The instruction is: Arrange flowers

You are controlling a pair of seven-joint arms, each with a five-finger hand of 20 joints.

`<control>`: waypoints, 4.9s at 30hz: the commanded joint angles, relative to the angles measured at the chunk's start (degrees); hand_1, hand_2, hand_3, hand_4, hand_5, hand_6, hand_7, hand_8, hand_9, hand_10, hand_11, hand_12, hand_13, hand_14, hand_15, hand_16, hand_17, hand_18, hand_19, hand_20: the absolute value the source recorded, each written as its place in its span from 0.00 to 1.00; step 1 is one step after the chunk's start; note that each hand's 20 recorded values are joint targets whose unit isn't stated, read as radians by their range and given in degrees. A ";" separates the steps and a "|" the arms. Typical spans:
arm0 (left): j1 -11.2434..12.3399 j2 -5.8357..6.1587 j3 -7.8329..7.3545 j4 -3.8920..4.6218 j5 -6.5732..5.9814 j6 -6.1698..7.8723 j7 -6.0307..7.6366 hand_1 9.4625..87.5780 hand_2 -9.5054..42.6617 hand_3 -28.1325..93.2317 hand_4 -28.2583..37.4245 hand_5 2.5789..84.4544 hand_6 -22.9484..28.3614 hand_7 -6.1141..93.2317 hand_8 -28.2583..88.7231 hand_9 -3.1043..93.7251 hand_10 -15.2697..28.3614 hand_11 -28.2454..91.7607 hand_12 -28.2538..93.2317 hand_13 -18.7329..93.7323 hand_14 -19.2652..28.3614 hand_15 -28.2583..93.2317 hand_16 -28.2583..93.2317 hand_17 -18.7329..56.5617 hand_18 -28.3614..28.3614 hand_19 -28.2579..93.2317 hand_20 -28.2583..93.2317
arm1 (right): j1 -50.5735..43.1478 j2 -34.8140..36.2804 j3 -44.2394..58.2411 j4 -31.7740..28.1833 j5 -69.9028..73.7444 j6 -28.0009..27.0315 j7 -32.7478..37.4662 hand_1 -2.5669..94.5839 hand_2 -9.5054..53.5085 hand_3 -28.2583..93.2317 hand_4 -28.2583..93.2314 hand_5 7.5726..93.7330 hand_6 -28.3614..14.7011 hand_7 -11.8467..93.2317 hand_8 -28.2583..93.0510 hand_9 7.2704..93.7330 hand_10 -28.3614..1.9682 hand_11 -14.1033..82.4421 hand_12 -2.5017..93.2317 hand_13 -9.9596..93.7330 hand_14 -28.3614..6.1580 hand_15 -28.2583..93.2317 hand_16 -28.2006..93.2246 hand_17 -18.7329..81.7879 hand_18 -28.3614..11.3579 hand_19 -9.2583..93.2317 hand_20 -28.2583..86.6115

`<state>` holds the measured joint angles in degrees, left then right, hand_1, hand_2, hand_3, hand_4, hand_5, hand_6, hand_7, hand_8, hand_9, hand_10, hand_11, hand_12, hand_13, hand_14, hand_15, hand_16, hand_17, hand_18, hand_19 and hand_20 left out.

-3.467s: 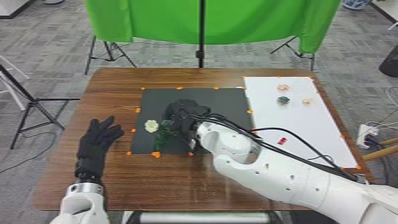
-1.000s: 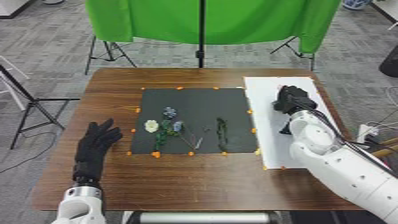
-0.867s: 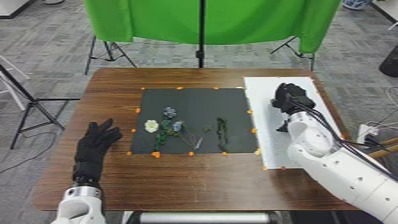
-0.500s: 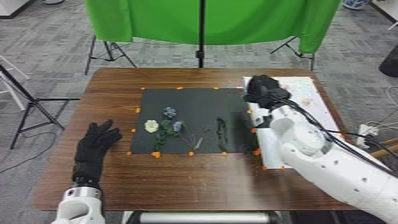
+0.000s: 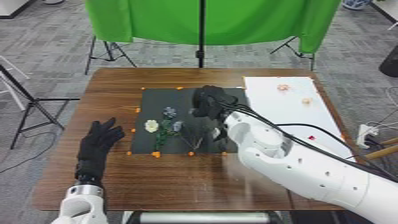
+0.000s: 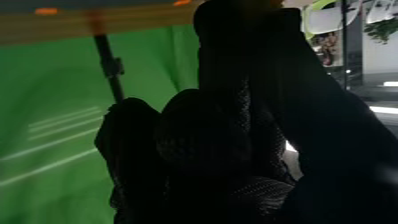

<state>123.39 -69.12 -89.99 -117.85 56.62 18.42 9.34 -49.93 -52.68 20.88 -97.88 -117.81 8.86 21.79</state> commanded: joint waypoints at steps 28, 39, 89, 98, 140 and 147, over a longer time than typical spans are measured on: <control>1.55 -0.76 -0.47 -0.19 0.49 -0.38 -1.06 0.15 0.48 0.72 0.00 0.51 0.60 0.13 0.20 0.48 0.71 0.42 0.34 0.43 0.81 0.55 0.24 0.22 0.76 0.40 0.40 | -3.19 9.29 16.55 -0.29 -4.17 -0.27 8.80 0.41 0.00 0.77 0.05 0.68 0.66 0.29 0.16 0.78 0.48 0.40 0.29 0.91 0.67 0.76 0.53 0.79 0.38 1.00 0.79; 2.08 -0.63 -0.76 -0.51 0.73 -0.36 -1.47 0.15 0.47 0.73 0.00 0.51 0.60 0.13 0.20 0.48 0.71 0.42 0.34 0.43 0.81 0.55 0.24 0.22 0.76 0.40 0.40 | -4.27 13.72 22.69 10.75 -2.79 -12.93 16.07 0.41 0.00 0.78 0.06 0.49 0.63 0.22 0.17 0.54 0.39 0.23 0.24 0.83 0.57 0.75 0.51 0.73 0.32 1.00 0.74; 2.62 -0.94 -1.09 -0.76 0.77 -0.91 -1.81 0.16 0.45 0.73 0.00 0.51 0.60 0.13 0.20 0.48 0.71 0.42 0.34 0.43 0.81 0.55 0.24 0.22 0.76 0.40 0.40 | -10.83 12.84 18.77 1.43 -0.12 12.21 6.02 0.71 0.00 0.73 0.10 0.83 0.67 0.29 0.29 0.96 0.64 0.21 0.41 0.97 0.77 0.75 0.52 0.84 0.45 1.00 0.79; 2.29 -1.04 -0.90 -0.59 0.89 -1.29 -1.89 0.16 0.45 0.73 0.00 0.51 0.60 0.13 0.20 0.48 0.71 0.42 0.34 0.43 0.81 0.55 0.24 0.22 0.76 0.40 0.40 | -3.65 9.22 7.22 -2.05 4.50 4.40 1.64 0.71 0.00 0.73 0.11 0.83 0.67 0.29 0.30 0.96 0.63 0.21 0.41 0.97 0.77 0.75 0.52 0.84 0.45 1.00 0.79; 2.02 -0.78 -0.88 -0.42 1.03 -1.88 -2.26 0.17 0.44 0.73 0.00 0.51 0.60 0.13 0.20 0.48 0.71 0.42 0.34 0.43 0.81 0.55 0.24 0.22 0.76 0.40 0.40 | -4.75 8.68 4.64 -1.26 5.33 -0.98 2.40 0.69 0.00 0.74 0.11 0.81 0.69 0.30 0.30 0.94 0.65 0.21 0.42 0.96 0.76 0.76 0.53 0.84 0.44 1.00 0.80; 1.95 -0.82 -0.93 -0.41 1.08 -1.88 -2.25 0.16 0.44 0.74 0.00 0.51 0.60 0.13 0.20 0.48 0.71 0.42 0.34 0.43 0.81 0.55 0.24 0.22 0.76 0.40 0.40 | -4.74 8.85 4.76 -1.55 5.75 -2.91 2.61 0.68 0.00 0.72 0.11 0.76 0.67 0.28 0.28 0.93 0.65 0.21 0.43 0.95 0.76 0.77 0.53 0.83 0.44 1.00 0.80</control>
<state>124.88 -69.64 -91.08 -118.59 57.46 17.11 7.38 -55.16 -43.91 25.26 -99.21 -112.27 7.49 24.13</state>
